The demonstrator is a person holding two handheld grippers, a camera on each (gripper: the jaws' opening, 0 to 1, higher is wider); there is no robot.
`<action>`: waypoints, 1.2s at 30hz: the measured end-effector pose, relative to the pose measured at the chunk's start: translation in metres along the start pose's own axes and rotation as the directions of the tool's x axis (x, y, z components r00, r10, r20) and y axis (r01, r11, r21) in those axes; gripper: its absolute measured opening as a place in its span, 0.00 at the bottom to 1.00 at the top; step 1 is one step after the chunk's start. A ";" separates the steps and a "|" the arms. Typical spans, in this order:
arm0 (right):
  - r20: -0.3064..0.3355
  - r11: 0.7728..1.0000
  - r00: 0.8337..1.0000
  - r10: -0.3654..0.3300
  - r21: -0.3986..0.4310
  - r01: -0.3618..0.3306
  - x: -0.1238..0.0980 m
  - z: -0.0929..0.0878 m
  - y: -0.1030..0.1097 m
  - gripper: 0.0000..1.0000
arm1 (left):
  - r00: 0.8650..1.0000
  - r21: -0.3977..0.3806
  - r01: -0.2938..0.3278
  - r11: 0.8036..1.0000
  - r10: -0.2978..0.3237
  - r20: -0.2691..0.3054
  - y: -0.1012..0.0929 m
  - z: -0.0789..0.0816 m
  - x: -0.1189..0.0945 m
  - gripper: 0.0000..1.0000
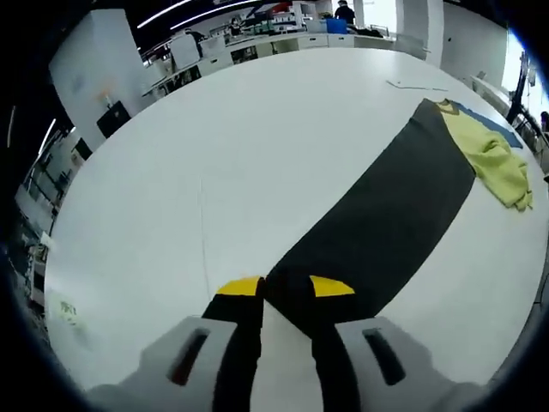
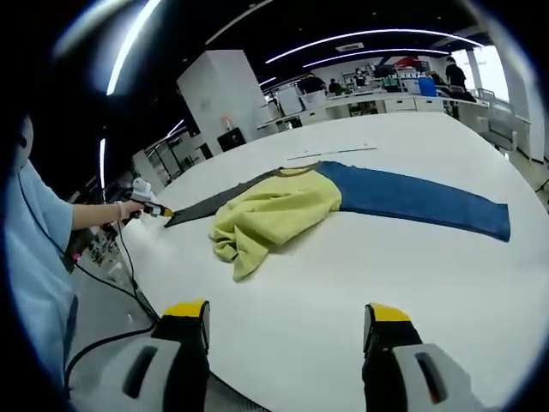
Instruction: Fold the garment on the visible template until the final outline fits inside the template.
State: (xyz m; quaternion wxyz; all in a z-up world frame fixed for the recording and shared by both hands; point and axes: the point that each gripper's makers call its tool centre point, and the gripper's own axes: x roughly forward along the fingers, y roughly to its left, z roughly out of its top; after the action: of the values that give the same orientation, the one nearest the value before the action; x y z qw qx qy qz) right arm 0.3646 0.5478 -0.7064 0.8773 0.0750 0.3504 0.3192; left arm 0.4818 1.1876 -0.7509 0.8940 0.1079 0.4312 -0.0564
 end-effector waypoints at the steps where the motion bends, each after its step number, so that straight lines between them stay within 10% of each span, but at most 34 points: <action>1: 0.000 1.000 1.000 0.001 -0.002 -0.001 0.000 0.000 0.000 0.73 | 1.000 0.001 0.011 1.000 -0.011 0.022 -0.003 0.005 -0.003 0.21; 6: 0.016 1.000 1.000 0.001 -0.005 -0.001 -0.002 0.002 0.001 0.73 | 0.988 0.003 0.110 0.994 -0.110 0.106 -0.032 0.024 -0.015 0.39; 12: 0.037 1.000 0.999 0.008 -0.014 -0.007 -0.003 0.006 0.005 0.74 | 0.913 -0.002 0.325 0.946 -0.313 0.262 -0.100 0.058 -0.038 0.59; 36: 0.096 1.000 0.995 -0.007 -0.023 0.009 -0.025 0.014 0.007 0.74 | 0.709 0.219 0.583 0.782 -0.622 0.333 -0.291 0.091 -0.106 0.86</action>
State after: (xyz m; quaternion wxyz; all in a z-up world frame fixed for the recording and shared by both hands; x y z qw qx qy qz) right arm 0.3561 0.5394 -0.6794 0.8952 0.0788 0.3045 0.3157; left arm 0.4282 0.8845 -0.6546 0.8867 -0.0086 0.2540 -0.3863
